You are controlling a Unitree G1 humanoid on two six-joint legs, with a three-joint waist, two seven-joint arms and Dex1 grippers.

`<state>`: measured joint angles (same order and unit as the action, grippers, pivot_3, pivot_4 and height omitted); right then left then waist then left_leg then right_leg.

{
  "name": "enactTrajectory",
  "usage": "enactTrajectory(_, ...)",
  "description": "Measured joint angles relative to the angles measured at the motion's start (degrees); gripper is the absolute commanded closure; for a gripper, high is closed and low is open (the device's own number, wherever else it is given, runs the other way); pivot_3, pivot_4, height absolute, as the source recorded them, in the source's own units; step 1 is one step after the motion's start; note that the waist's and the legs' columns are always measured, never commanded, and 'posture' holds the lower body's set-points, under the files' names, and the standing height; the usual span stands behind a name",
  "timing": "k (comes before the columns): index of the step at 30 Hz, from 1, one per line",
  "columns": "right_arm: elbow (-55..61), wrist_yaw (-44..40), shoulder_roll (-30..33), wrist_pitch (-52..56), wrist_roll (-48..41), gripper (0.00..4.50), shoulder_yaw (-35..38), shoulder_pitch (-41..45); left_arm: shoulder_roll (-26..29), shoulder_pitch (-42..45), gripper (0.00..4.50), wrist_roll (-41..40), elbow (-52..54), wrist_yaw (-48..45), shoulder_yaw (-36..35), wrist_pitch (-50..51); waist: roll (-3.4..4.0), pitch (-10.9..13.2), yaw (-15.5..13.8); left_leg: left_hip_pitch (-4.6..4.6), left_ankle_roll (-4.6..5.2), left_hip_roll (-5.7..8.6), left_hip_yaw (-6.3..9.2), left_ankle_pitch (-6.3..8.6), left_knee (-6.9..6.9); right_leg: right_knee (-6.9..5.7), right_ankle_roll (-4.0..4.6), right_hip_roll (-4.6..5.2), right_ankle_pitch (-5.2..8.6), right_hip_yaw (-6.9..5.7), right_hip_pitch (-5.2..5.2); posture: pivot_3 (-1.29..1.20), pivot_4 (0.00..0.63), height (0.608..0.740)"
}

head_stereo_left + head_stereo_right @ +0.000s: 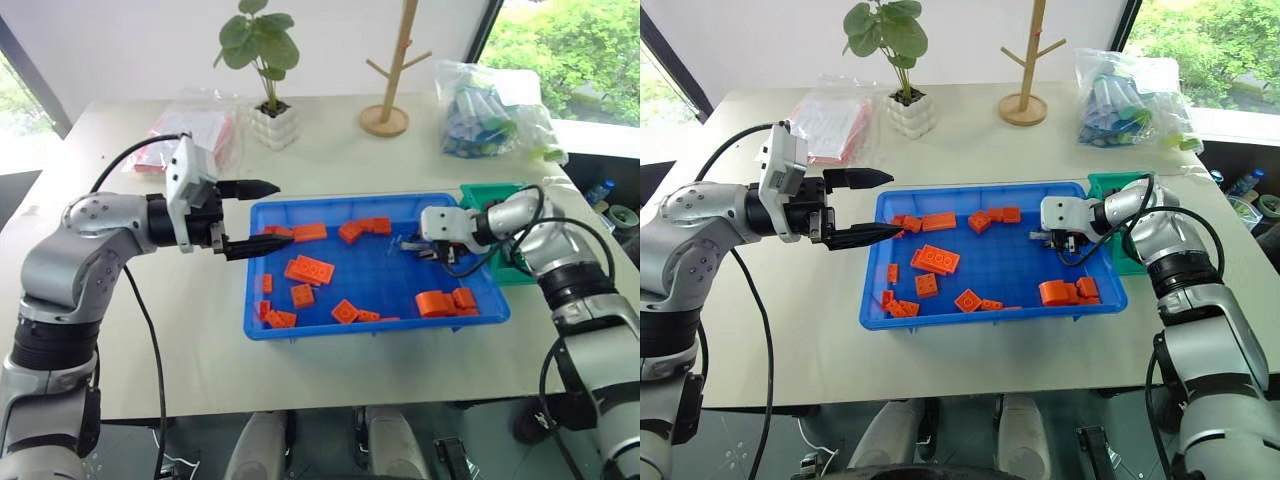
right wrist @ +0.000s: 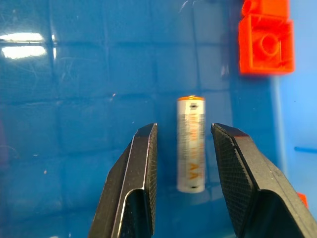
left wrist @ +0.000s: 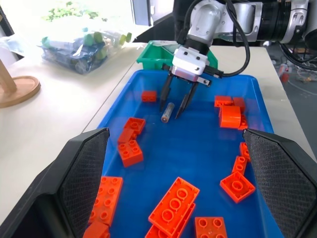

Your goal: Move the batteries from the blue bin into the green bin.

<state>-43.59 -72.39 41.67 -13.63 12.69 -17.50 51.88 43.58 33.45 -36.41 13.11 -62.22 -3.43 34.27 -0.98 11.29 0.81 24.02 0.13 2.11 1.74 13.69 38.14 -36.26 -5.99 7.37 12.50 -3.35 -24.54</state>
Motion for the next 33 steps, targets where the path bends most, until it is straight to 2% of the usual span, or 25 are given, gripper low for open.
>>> enactTrajectory(8, -5.31, 0.28, -0.61, -0.64, 0.17, 2.76, -0.02, 2.35, 0.25, -0.05, 0.00, 0.15, 0.07, 0.38, -0.06, 0.01, 0.00, 0.00, -0.13, 0.00, 0.00, 0.02, 0.01, 0.00, 0.02, 0.00, -0.01, 0.01, 0.00, 0.00, 0.03, 0.00, 0.150, 0.692)
enactTrajectory(11, -6.43, -0.02, -0.78, -0.09, 0.17, 3.64, -0.03, 2.88, 0.24, -0.05, 0.00, 0.16, 0.08, 0.53, -0.06, 0.00, -0.01, 0.00, -0.17, 0.00, 0.00, 0.02, 0.02, -0.01, 0.02, 0.00, -0.01, 0.01, 0.00, 0.00, 0.03, 0.00, 0.150, 0.692)
enactTrajectory(13, -6.48, -0.74, -0.78, 0.35, 0.10, 4.45, -0.09, 2.87, 0.24, -0.05, 0.00, 0.18, 0.08, 0.55, -0.06, 0.00, -0.01, 0.00, -0.19, 0.00, -0.01, 0.03, 0.02, -0.01, 0.02, 0.00, -0.01, 0.01, 0.00, 0.00, 0.04, 0.00, 0.150, 0.692)
enactTrajectory(20, -3.85, -3.41, -0.71, 6.50, -1.81, 4.45, 0.96, 2.42, 0.23, 0.06, 0.00, 0.55, 0.00, 0.39, -0.05, -0.09, -0.02, -0.01, -0.15, -0.01, -0.01, 0.02, 0.03, -0.01, 0.01, 0.00, -0.02, 0.01, -0.01, 0.00, 0.04, 0.00, 0.150, 0.692)
enactTrajectory(21, -2.35, -3.74, -0.47, 8.36, -2.45, 4.45, 1.43, 1.89, 0.22, 0.15, 0.00, 0.67, -0.02, 0.33, -0.04, -0.10, -0.01, -0.01, -0.18, 0.00, -0.01, 0.02, 0.03, 0.00, 0.01, 0.00, -0.02, 0.01, -0.01, 0.00, 0.04, 0.00, 0.150, 0.692)
enactTrajectory(24, 14.54, -1.94, 2.54, 24.92, -9.76, 4.45, 10.05, -1.49, -0.28, 0.47, 0.00, 0.27, -0.63, 0.21, -0.02, 0.16, 0.16, 0.09, -0.23, 0.28, -0.01, 0.03, 0.02, -0.01, 0.02, -0.07, -0.17, 0.04, -0.10, 0.04, -0.27, 0.00, 0.150, 0.692)
enactTrajectory(27, 29.36, 4.59, 7.85, 39.62, -13.25, 4.45, 20.03, -3.39, -1.17, 0.34, 0.00, -0.12, -0.87, -0.09, 0.19, 0.16, 0.15, 0.09, -0.69, 0.37, -0.02, 0.02, 0.08, -0.01, -0.01, -0.09, -0.16, 0.03, -0.09, 0.00, -0.37, 0.00, 0.150, 0.692)
enactTrajectory(29, 35.07, 8.17, 11.16, 45.98, -13.72, 4.45, 25.26, -6.03, -1.24, -0.04, 0.00, -0.09, -1.70, -0.32, 0.33, 0.14, 0.10, 0.06, -1.31, 0.35, -0.01, 0.02, 0.03, 0.00, -0.03, -0.05, -0.16, 0.03, -0.09, -0.01, -0.35, 0.00, 0.150, 0.692)
enactTrajectory(33, 41.75, 13.41, 13.23, 54.96, -14.04, 4.45, 30.10, -16.09, -1.51, 0.35, 0.00, 0.23, -4.22, -1.61, 0.63, -0.10, 0.10, 0.06, -1.52, 0.36, 0.01, 0.03, -0.06, 0.00, 0.03, 0.04, -0.15, 0.08, -0.09, 0.01, -0.29, 0.00, 0.150, 0.692)
